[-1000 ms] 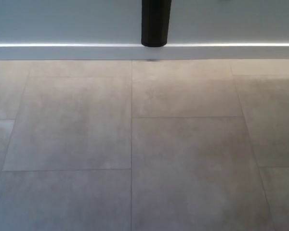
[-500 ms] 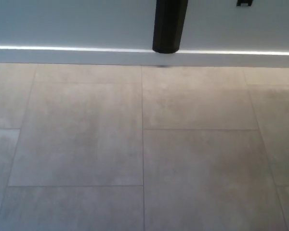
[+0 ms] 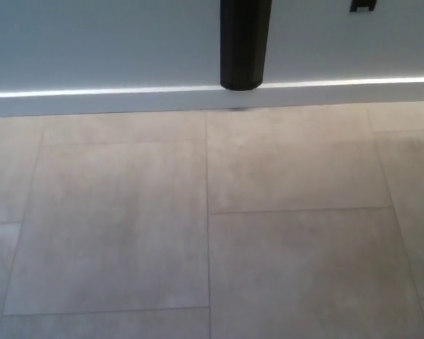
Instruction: The robot walks towards an open gate button and uses its right fist to press it and open the gates
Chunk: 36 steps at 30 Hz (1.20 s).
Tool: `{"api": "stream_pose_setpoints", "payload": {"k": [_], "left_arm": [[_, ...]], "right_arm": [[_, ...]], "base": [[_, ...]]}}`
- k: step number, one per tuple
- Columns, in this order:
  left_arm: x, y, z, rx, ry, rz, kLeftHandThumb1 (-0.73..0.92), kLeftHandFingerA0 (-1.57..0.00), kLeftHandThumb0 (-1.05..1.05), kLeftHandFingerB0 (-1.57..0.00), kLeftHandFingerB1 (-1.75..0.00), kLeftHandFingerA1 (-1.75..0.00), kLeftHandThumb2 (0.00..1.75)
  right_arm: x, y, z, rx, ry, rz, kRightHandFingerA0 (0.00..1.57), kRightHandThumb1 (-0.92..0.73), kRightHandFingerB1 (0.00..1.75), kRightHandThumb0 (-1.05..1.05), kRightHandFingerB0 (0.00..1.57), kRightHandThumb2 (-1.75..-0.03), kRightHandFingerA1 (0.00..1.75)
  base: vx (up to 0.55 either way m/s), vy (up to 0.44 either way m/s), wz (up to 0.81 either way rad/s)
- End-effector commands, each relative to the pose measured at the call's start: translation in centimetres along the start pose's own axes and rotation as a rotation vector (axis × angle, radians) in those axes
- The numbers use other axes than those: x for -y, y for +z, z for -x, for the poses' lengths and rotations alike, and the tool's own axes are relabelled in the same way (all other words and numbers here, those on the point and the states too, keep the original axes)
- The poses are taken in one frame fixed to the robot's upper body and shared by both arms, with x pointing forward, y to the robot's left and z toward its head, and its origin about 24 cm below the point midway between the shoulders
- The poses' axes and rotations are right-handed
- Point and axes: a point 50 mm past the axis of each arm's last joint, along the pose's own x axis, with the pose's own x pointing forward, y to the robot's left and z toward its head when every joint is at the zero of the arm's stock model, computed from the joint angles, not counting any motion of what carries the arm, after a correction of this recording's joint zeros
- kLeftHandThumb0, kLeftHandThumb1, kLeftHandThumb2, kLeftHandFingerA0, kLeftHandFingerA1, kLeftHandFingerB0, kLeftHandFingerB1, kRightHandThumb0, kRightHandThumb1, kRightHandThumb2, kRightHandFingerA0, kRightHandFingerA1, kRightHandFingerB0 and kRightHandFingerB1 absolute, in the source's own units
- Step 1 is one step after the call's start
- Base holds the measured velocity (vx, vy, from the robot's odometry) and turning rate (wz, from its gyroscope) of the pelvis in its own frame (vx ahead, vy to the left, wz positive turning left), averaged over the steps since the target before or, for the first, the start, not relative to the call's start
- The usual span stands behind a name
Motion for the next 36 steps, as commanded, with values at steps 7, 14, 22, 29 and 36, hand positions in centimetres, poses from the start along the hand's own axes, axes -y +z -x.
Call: {"api": "stream_pose_setpoints", "payload": {"k": [7, 14, 22, 29, 36], "left_arm": [[-0.8, 0.4, -0.2, 0.025, 0.027, -0.007, 0.39, -1.10, -0.10, -1.05, -1.27, -1.46, 1.32], [-0.7, 0.4, -0.2, 0.014, 0.034, -0.010, 0.49, -1.23, -0.10, -1.11, -1.13, -1.24, 1.18], [-0.8, 0.3, -0.2, 0.014, 0.028, -0.014, 0.38, -1.11, -0.11, -1.04, -1.26, -1.45, 1.35], [-1.0, -0.1, -0.1, -0.005, 0.035, -0.026, 0.42, -1.10, -0.13, -1.04, -1.27, -1.46, 1.27], [-0.8, -0.5, 0.1, -0.015, 0.032, -0.009, 0.43, -1.07, -0.12, -1.03, -1.26, -1.47, 1.28]], "right_arm": [[0.3, 0.7, -0.6, 0.024, 0.012, -0.017, 1.00, -0.64, 0.88, -0.16, 1.05, -0.75, 1.22], [0.2, 0.9, -0.7, 0.038, 0.023, -0.022, 1.01, -0.62, 0.90, -0.16, 1.05, -0.81, 1.22], [0.2, 1.3, -0.9, 0.054, 0.022, -0.022, 1.01, -0.60, 0.92, -0.16, 1.05, -0.84, 1.20], [0.2, 1.1, -0.8, 0.044, 0.023, -0.024, 1.00, -0.60, 0.91, -0.14, 1.04, -0.84, 1.20], [0.3, 0.8, -0.6, 0.035, 0.022, -0.023, 1.04, -0.59, 0.91, -0.15, 1.05, -0.85, 1.24]], "base": [[0.26, 0.164, 0.08], [0.18, -0.005, 0.06], [0.19, -0.220, -0.02], [0.13, -0.025, -0.08], [0.21, 0.151, 0.04]]}}
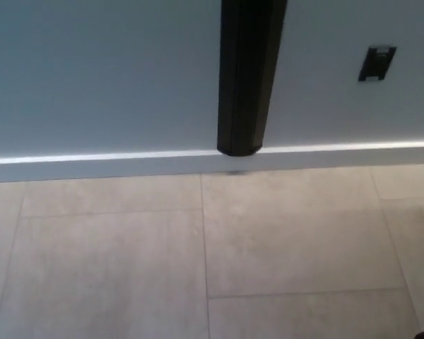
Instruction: The robot walks towards an open gate button and uses its right fist to press it and open the gates
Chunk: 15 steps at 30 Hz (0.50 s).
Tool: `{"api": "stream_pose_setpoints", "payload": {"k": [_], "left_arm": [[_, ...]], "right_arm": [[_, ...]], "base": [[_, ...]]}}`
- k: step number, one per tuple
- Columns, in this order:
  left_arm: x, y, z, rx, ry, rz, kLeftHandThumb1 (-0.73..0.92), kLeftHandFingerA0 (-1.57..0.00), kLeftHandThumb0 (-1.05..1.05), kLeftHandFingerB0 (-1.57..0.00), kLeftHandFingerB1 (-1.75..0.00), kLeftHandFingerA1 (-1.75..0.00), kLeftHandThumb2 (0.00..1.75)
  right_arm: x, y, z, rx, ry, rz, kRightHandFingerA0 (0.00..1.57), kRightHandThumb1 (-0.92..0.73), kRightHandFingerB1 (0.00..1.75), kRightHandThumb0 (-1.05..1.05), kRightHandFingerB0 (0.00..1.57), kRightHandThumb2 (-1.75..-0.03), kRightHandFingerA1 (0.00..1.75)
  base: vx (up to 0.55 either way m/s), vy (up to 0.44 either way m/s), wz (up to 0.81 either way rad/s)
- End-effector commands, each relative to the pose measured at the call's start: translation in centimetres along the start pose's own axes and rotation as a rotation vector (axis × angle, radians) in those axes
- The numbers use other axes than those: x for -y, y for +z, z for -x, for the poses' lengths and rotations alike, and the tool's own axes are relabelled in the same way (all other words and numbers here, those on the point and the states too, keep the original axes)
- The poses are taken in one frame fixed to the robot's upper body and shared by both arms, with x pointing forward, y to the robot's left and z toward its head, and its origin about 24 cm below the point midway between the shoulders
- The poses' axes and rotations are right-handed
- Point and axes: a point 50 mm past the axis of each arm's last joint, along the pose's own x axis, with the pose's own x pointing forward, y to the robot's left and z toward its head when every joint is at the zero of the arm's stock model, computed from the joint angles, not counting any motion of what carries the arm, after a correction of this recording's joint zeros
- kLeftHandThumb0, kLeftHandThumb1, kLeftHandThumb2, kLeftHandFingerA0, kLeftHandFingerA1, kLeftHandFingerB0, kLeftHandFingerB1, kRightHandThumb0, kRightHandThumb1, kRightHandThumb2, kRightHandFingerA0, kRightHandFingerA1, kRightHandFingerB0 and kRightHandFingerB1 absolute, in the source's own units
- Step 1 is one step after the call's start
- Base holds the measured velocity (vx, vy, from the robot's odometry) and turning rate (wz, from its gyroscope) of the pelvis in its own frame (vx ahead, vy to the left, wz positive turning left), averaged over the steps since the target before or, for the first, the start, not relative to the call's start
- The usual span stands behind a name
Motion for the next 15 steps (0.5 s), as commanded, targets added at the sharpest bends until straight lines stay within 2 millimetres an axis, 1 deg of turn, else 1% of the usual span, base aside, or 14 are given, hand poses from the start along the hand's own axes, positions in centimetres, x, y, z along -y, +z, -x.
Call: {"api": "stream_pose_setpoints", "payload": {"k": [1, 2, 4, 5, 6, 8, 9, 10, 11, 12, 13, 14, 15], "left_arm": [[-0.52, -0.42, 0.13, -0.011, 0.019, 0.006, 0.43, -1.07, -0.12, -1.03, -1.26, -1.47, 1.28], [-0.50, -0.44, 0.14, -0.013, 0.020, 0.010, 0.43, -1.06, -0.11, -1.03, -1.26, -1.48, 1.27], [-0.49, -0.46, 0.15, -0.014, 0.020, 0.016, 0.43, -1.06, -0.11, -1.03, -1.26, -1.48, 1.27], [-0.47, -0.50, 0.21, -0.009, 0.021, 0.021, 0.45, -1.06, -0.11, -1.03, -1.27, -1.48, 1.23], [-0.46, -0.43, 0.19, -0.004, 0.023, 0.021, 0.50, -1.23, -0.10, -1.10, -1.14, -1.26, 1.17], [-0.44, -0.31, 0.15, 0.000, 0.027, 0.020, 0.50, -1.23, -0.10, -1.10, -1.14, -1.26, 1.17], [-0.42, -0.21, 0.12, 0.003, 0.024, 0.030, 0.43, -1.10, -0.11, -1.04, -1.28, -1.46, 1.29], [-0.40, -0.10, 0.07, 0.006, 0.020, 0.043, 0.43, -1.10, -0.11, -1.04, -1.28, -1.46, 1.29], [-0.38, 0.01, 0.04, 0.012, 0.017, 0.047, 0.50, -1.26, -0.09, -1.12, -1.15, -1.27, 1.18], [-0.37, 0.07, 0.02, 0.015, 0.016, 0.048, 0.50, -1.26, -0.09, -1.12, -1.15, -1.27, 1.18], [-0.37, 0.11, 0.02, 0.018, 0.015, 0.049, 0.50, -1.26, -0.09, -1.12, -1.15, -1.27, 1.18], [-0.38, 0.22, -0.03, 0.022, 0.020, 0.049, 0.41, -1.14, -0.11, -1.07, -1.27, -1.45, 1.32], [-0.34, 0.30, -0.05, 0.024, 0.022, 0.046, 0.38, -1.14, -0.15, -1.07, -1.29, -1.44, 1.34]], "right_arm": [[0.56, -0.36, 0.19, -0.004, -0.014, -0.007, 1.04, -0.59, 0.91, -0.15, 1.05, -0.85, 1.24], [0.56, -0.41, 0.23, -0.004, -0.014, -0.006, 1.03, -0.61, 0.92, -0.14, 1.05, -0.82, 1.22], [0.57, -0.46, 0.28, -0.005, -0.015, -0.006, 1.03, -0.61, 0.92, -0.14, 1.05, -0.82, 1.22], [0.56, -0.47, 0.27, -0.008, -0.012, -0.008, 1.03, -0.63, 0.93, -0.17, 1.05, -0.81, 1.22], [0.53, -0.37, 0.22, -0.003, -0.012, -0.007, 1.03, -0.61, 0.92, -0.16, 1.05, -0.84, 1.19], [0.49, -0.23, 0.15, 0.004, -0.013, -0.005, 1.03, -0.61, 0.92, -0.16, 1.05, -0.84, 1.19], [0.49, -0.16, 0.12, 0.009, -0.013, -0.004, 1.04, -0.60, 0.92, -0.15, 1.06, -0.84, 1.19], [0.50, -0.07, 0.07, 0.014, -0.014, -0.002, 1.04, -0.60, 0.92, -0.15, 1.06, -0.84, 1.19], [0.48, -0.01, 0.03, 0.017, -0.016, 0.003, 1.04, -0.62, 0.93, -0.15, 1.06, -0.82, 1.20], [0.46, 0.03, 0.01, 0.019, -0.017, 0.006, 1.04, -0.62, 0.93, -0.15, 1.06, -0.82, 1.20], [0.46, 0.06, 0.00, 0.020, -0.018, 0.008, 1.04, -0.62, 0.93, -0.15, 1.06, -0.82, 1.20], [0.37, 0.15, -0.07, 0.020, -0.023, 0.008, 1.05, -0.61, 0.94, -0.15, 1.07, -0.82, 1.19], [0.30, 0.25, -0.11, 0.021, -0.028, 0.006, 1.05, -0.61, 0.96, -0.15, 1.07, -0.82, 1.21]], "base": [[0.19, 0.097, 0.13], [0.17, 0.080, 0.06], [0.16, 0.026, 0.07], [0.16, -0.029, 0.05], [0.15, -0.023, 0.05], [0.20, -0.071, 0.04], [0.22, -0.110, 0.14], [0.21, -0.113, 0.15], [0.18, -0.152, 0.11], [0.19, -0.361, 0.65], [0.20, -0.337, 0.15], [0.18, -0.327, -0.05], [0.20, -0.201, -0.04]]}}
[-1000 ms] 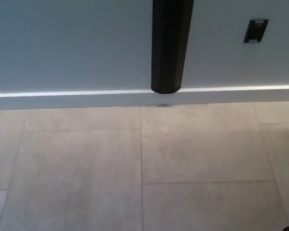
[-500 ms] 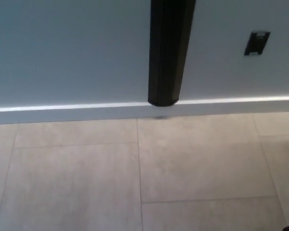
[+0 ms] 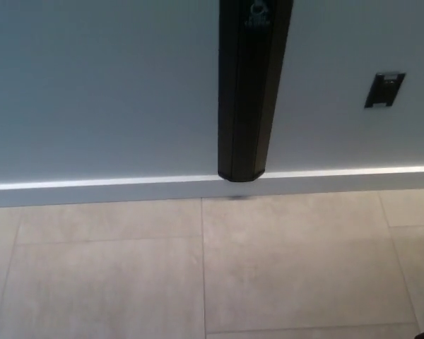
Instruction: The robot walks towards an open gate button and uses its right fist to press it and open the gates
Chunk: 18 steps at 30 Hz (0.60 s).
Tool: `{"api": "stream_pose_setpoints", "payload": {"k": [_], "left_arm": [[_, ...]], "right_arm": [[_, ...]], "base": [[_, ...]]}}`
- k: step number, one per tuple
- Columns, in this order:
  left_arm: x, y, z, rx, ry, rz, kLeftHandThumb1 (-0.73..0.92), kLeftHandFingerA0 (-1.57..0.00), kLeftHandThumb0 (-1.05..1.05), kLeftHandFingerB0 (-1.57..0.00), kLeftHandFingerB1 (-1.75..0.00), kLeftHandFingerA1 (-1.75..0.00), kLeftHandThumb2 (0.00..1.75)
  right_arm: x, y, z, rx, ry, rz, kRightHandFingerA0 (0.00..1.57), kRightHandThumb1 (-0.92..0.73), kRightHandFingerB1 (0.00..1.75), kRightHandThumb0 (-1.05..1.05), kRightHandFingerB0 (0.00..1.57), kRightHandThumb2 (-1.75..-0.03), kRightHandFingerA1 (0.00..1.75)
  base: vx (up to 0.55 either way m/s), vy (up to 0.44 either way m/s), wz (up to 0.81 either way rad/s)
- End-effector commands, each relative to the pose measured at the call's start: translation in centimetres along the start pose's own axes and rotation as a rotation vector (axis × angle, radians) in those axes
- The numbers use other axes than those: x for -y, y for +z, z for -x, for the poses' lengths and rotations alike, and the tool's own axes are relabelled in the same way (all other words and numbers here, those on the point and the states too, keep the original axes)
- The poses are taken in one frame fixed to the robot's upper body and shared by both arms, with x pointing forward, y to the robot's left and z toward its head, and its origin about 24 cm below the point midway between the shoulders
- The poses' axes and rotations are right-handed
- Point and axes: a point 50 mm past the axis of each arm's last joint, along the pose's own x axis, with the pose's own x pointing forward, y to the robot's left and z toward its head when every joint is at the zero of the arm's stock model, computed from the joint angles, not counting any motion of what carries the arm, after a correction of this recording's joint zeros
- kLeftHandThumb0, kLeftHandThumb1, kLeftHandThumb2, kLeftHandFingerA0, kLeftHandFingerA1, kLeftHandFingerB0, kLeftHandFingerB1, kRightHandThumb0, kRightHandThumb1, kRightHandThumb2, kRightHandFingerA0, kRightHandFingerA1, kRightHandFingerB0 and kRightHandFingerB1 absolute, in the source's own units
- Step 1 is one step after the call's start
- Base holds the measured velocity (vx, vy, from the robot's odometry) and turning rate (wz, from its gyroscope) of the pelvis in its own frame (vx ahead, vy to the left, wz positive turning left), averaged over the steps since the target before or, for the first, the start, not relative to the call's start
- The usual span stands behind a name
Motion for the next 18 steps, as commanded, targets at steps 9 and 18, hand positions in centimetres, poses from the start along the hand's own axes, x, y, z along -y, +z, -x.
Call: {"api": "stream_pose_setpoints", "payload": {"k": [9, 18], "left_arm": [[-0.43, 1.11, -0.37, 0.051, 0.017, 0.019, 0.38, -1.13, -0.15, -1.07, -1.30, -1.49, 1.37], [0.08, 1.43, -0.51, 0.047, 0.004, 0.032, 0.39, -1.01, -0.10, -1.04, -1.38, -1.62, 1.31]], "right_arm": [[-0.20, 0.57, -0.33, 0.012, -0.032, -0.013, 1.04, -0.63, 0.96, -0.17, 1.06, -0.80, 1.21], [-0.07, 0.76, -0.45, 0.022, -0.030, -0.026, 1.04, -0.61, 0.94, -0.15, 1.05, -0.84, 1.22]], "base": [[0.16, 0.016, -0.08], [0.23, 0.176, 0.03]]}}
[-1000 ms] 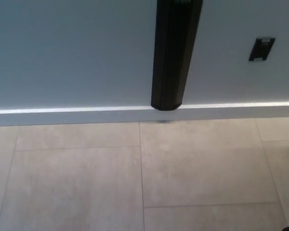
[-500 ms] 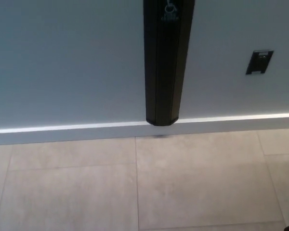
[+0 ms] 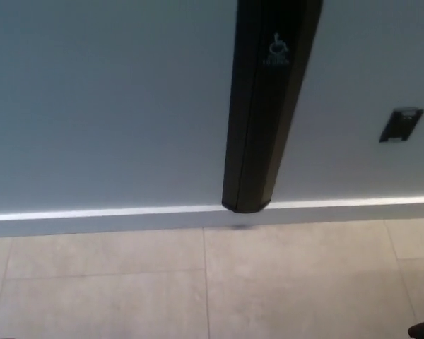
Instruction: The robot walks towards an open gate button and uses its right fist to press it and open the gates
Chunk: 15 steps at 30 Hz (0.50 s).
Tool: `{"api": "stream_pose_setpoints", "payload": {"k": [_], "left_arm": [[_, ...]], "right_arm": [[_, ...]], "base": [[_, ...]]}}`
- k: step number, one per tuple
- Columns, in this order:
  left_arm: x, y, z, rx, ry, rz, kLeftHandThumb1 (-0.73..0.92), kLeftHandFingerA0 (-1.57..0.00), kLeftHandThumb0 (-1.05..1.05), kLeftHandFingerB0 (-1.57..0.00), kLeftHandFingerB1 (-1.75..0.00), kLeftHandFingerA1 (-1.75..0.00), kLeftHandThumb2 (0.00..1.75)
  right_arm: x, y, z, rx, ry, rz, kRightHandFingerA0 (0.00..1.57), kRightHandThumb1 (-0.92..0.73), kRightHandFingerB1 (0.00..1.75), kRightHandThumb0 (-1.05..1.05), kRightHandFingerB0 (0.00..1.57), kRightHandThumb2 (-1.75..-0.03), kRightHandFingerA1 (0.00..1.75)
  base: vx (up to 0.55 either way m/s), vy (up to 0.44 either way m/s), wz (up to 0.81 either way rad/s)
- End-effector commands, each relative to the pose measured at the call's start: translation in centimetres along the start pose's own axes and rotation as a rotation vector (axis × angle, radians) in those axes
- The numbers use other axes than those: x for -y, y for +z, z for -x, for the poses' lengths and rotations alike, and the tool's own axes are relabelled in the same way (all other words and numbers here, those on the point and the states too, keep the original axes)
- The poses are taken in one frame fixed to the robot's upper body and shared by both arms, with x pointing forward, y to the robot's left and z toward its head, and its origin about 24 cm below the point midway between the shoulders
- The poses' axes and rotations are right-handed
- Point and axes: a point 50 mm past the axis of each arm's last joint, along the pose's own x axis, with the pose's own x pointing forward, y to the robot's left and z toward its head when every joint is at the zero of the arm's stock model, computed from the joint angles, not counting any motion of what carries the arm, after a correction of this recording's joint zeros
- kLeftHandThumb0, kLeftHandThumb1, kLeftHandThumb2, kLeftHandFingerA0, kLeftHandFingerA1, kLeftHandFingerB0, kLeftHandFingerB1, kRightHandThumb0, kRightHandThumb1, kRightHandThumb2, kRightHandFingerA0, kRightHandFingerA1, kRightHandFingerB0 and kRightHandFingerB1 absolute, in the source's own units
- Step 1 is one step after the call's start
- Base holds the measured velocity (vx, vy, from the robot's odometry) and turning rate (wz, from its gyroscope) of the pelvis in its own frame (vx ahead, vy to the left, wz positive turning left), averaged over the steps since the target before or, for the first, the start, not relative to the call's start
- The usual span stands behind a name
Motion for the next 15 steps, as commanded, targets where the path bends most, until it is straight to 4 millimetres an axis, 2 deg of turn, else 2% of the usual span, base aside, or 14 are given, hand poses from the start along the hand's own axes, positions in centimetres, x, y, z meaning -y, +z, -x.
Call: {"api": "stream_pose_setpoints", "payload": {"k": [1, 3, 4, 7, 9, 15], "left_arm": [[0.08, 0.40, -0.09, 0.021, 0.003, 0.011, 0.39, -1.01, -0.10, -1.04, -1.38, -1.62, 1.31], [0.08, 0.40, -0.09, 0.021, 0.003, 0.011, 0.39, -1.01, -0.10, -1.04, -1.38, -1.62, 1.31], [0.06, 0.47, -0.10, 0.026, 0.010, -0.005, 0.40, -0.98, -0.12, -0.99, -1.40, -1.61, 1.32], [-0.05, 0.54, -0.10, 0.038, 0.014, -0.031, 0.36, -1.00, -0.09, -1.01, -1.40, -1.62, 1.39], [-0.16, 0.48, -0.07, 0.038, 0.012, -0.030, 0.35, -1.01, -0.08, -1.01, -1.41, -1.62, 1.41], [-0.19, 0.04, 0.15, 0.032, 0.018, -0.037, 0.39, -1.00, -0.12, -1.01, -1.41, -1.60, 1.37]], "right_arm": [[0.67, -0.03, -0.15, 0.002, -0.018, -0.009, 1.04, -0.61, 0.94, -0.15, 1.05, -0.84, 1.22], [0.68, -0.03, -0.15, 0.002, -0.018, -0.009, 1.04, -0.61, 0.94, -0.15, 1.05, -0.84, 1.22], [0.67, 0.14, -0.27, 0.010, -0.018, -0.007, 1.03, -0.60, 0.93, -0.13, 1.05, -0.84, 1.16], [0.65, 0.41, -0.47, 0.018, -0.022, -0.005, 1.05, -0.60, 0.93, -0.15, 1.05, -0.84, 1.20], [0.61, 0.38, -0.47, 0.013, -0.024, -0.010, 1.05, -0.60, 0.94, -0.16, 1.05, -0.82, 1.21], [0.75, 0.36, -0.44, 0.016, -0.030, -0.013, 1.07, -0.60, 0.93, -0.16, 1.06, -0.84, 1.19]], "base": [[0.18, 0.015, 0.02], [0.20, -0.017, 0.06], [0.20, -0.024, 0.05], [0.25, -0.110, 0.10], [0.22, -0.187, -0.33], [0.25, -0.147, -0.06]]}}
